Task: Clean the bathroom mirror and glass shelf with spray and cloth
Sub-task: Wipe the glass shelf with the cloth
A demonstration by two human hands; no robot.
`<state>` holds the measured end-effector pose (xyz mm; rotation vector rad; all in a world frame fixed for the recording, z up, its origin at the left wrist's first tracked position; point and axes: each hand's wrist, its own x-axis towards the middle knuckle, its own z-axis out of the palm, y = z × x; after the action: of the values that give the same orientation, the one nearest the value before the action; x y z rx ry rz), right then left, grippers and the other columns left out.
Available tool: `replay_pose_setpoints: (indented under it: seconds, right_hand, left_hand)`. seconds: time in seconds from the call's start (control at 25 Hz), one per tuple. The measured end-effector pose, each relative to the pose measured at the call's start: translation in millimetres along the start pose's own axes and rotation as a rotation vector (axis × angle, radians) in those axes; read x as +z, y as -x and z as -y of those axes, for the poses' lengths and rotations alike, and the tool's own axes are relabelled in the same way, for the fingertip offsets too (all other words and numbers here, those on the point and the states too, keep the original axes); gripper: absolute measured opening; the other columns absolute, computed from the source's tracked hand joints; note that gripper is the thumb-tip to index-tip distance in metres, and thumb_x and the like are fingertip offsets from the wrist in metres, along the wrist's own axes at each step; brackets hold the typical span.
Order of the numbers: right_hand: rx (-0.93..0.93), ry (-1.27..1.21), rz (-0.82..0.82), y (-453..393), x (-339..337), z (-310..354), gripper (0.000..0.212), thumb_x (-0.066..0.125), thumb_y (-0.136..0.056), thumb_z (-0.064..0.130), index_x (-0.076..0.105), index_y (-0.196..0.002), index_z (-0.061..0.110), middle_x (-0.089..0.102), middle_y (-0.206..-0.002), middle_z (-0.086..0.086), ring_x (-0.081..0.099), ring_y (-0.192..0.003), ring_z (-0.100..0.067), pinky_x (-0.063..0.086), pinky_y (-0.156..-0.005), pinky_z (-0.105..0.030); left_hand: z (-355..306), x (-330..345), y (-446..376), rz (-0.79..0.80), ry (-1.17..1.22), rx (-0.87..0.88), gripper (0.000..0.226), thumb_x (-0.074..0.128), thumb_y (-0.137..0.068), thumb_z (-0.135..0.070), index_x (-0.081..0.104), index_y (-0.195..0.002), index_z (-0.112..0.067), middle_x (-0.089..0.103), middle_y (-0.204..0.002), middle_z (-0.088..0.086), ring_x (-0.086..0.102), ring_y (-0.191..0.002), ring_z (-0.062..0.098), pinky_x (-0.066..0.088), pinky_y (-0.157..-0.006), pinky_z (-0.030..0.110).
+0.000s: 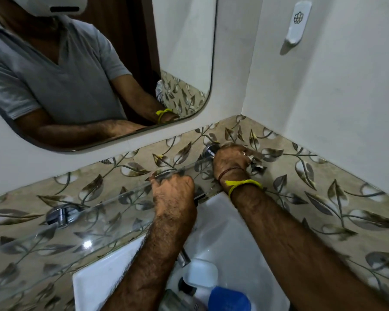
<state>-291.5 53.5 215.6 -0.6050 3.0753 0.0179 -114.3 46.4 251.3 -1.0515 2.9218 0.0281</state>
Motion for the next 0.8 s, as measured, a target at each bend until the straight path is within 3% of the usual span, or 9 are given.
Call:
replay_pose_setpoints:
  seconds: [0.2,0.36,0.52,0.64,0.8]
  right_hand:
    - [-0.03,0.131,0.07,-14,-11,3,0.05,0.042,-0.099,0.031,0.051,-0.137,0.0,0.047,-0.142,-0.031,0.042,-0.13,-0.053,0.04,-0.1,-0.068]
    - [-0.052,0.096,-0.036,-7,-13,-8,0.04,0.044,-0.097,0.032,0.063,-0.126,0.013,0.057,-0.135,-0.015,0.05,-0.126,-0.038,0.044,-0.099,-0.059]
    - [-0.136,0.011,-0.123,-8,-12,-19,0.039,0.039,-0.099,0.025,0.059,-0.129,0.009,0.053,-0.136,-0.017,0.047,-0.129,-0.038,0.038,-0.106,-0.05]
    - [-0.181,-0.032,-0.173,1,-11,-22,0.035,0.041,-0.098,0.017,0.06,-0.127,0.007,0.059,-0.13,-0.015,0.053,-0.124,-0.037,0.045,-0.102,-0.048]
    - [-0.388,-0.053,-0.24,31,1,-37,0.033,0.042,-0.097,0.011,0.057,-0.125,0.008,0.061,-0.126,-0.016,0.056,-0.118,-0.036,0.049,-0.097,-0.045]
  left_hand:
    - [-4,-1,3,-0.02,-0.033,0.017,0.046,0.07,-0.088,-0.028,0.05,-0.128,-0.019,0.057,-0.13,0.005,0.054,-0.124,0.024,0.017,-0.12,0.06]
    - [0,0,3,-0.005,-0.005,0.008,0.046,0.071,-0.087,-0.03,0.052,-0.127,-0.02,0.057,-0.132,0.005,0.053,-0.126,0.024,0.016,-0.121,0.06]
    - [0,2,2,-0.01,-0.014,0.015,0.048,0.071,-0.087,-0.03,0.051,-0.129,-0.02,0.056,-0.134,0.005,0.053,-0.127,0.025,0.015,-0.121,0.06]
    - [2,8,6,-0.046,-0.009,0.014,0.051,0.071,-0.087,-0.035,0.05,-0.131,-0.02,0.056,-0.134,0.005,0.053,-0.127,0.027,0.018,-0.12,0.059]
    - [8,13,10,-0.069,0.05,0.006,0.048,0.067,-0.088,-0.044,0.053,-0.128,-0.023,0.057,-0.134,0.004,0.052,-0.129,0.027,0.016,-0.121,0.058]
